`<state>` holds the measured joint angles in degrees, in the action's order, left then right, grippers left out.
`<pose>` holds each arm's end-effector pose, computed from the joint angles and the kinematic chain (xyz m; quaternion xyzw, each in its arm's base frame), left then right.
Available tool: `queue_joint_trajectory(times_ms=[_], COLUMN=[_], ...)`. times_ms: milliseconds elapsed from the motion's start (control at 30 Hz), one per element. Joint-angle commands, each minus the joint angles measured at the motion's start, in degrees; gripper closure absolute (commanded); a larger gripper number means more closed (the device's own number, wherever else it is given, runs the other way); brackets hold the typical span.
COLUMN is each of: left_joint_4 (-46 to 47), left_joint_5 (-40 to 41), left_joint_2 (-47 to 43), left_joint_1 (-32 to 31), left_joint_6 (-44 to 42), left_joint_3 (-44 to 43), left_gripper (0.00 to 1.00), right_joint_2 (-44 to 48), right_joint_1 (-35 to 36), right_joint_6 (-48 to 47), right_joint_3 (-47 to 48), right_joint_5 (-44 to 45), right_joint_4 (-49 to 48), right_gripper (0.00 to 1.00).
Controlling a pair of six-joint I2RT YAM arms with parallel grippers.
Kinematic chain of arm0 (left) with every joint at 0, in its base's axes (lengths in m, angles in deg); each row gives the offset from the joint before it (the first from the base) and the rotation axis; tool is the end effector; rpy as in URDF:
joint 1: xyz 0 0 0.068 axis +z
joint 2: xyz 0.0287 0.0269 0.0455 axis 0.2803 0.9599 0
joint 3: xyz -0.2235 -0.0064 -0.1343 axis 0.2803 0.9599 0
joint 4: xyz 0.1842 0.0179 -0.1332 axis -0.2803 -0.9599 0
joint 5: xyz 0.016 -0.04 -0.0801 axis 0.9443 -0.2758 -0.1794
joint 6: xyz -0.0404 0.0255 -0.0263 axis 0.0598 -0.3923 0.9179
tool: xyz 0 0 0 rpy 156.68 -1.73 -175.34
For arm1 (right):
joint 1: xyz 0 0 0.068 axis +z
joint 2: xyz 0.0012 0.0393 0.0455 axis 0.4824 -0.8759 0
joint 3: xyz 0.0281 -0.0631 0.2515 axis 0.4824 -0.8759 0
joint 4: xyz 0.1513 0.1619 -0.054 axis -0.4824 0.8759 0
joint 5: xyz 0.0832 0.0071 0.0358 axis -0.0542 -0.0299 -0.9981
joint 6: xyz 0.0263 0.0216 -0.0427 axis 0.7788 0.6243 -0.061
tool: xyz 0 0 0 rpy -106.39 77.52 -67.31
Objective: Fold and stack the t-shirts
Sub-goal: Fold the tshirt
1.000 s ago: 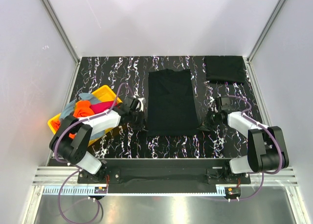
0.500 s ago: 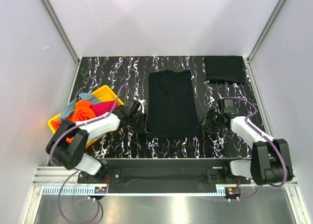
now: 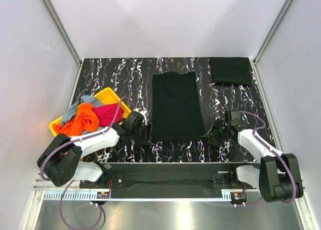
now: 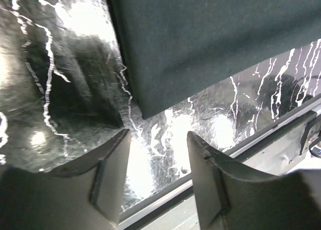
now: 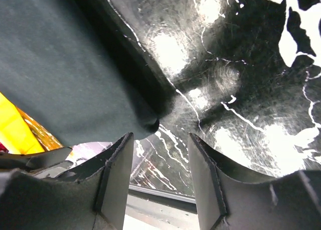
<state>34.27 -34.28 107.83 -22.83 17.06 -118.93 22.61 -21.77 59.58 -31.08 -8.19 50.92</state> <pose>0.1612 -0.1418 0.1698 0.0308 0.9474 -0.2743 0.1618 0.1650 0.0318 0.1621 0.2932 0.9151 0.2408 0.1365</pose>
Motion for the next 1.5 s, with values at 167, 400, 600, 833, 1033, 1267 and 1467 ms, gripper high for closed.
queue_joint_trajectory(times_ms=[167, 400, 600, 833, 1033, 1267, 1467], left_joint_4=[11.2, 10.8, 9.5, 0.6, -7.2, -15.9, -21.8], left_joint_5=[4.4, 6.5, 6.9, 9.9, 13.1, 18.0, 21.2], left_joint_2=[2.0, 4.1, 3.5, -2.0, -9.2, -16.0, -17.9], left_joint_1=[-1.4, -1.6, -1.7, -4.5, -8.3, -15.7, -21.2], left_joint_6=[5.7, 5.5, 5.1, 2.5, 3.1, 6.5, 8.7], left_joint_3=[3.2, 3.1, 2.5, -1.3, -6.5, -13.1, -18.9], left_gripper=[0.46, 0.55, 0.78, 1.00, 1.00, 1.00, 1.00], right_joint_2=[-1.2, -1.6, -4.1, 4.7, 19.3, 32.5, 40.0], right_joint_1=[0.7, 0.8, 0.8, 0.8, 0.9, 1.1, 1.1], right_joint_6=[2.6, 2.4, 2.1, -0.1, -1.1, -1.8, -0.5], right_joint_3=[-2.7, -3.6, -3.8, -1.6, 2.0, 7.2, 13.8], right_joint_5=[-1.7, 0.3, -0.1, 0.8, 2.2, 2.2, 4.0], right_joint_4=[-8.2, -10.0, -12.7, -5.5, 6.7, 19.2, 25.8], right_gripper=[0.47, 0.56, 0.92, 1.00, 1.00, 1.00, 1.00])
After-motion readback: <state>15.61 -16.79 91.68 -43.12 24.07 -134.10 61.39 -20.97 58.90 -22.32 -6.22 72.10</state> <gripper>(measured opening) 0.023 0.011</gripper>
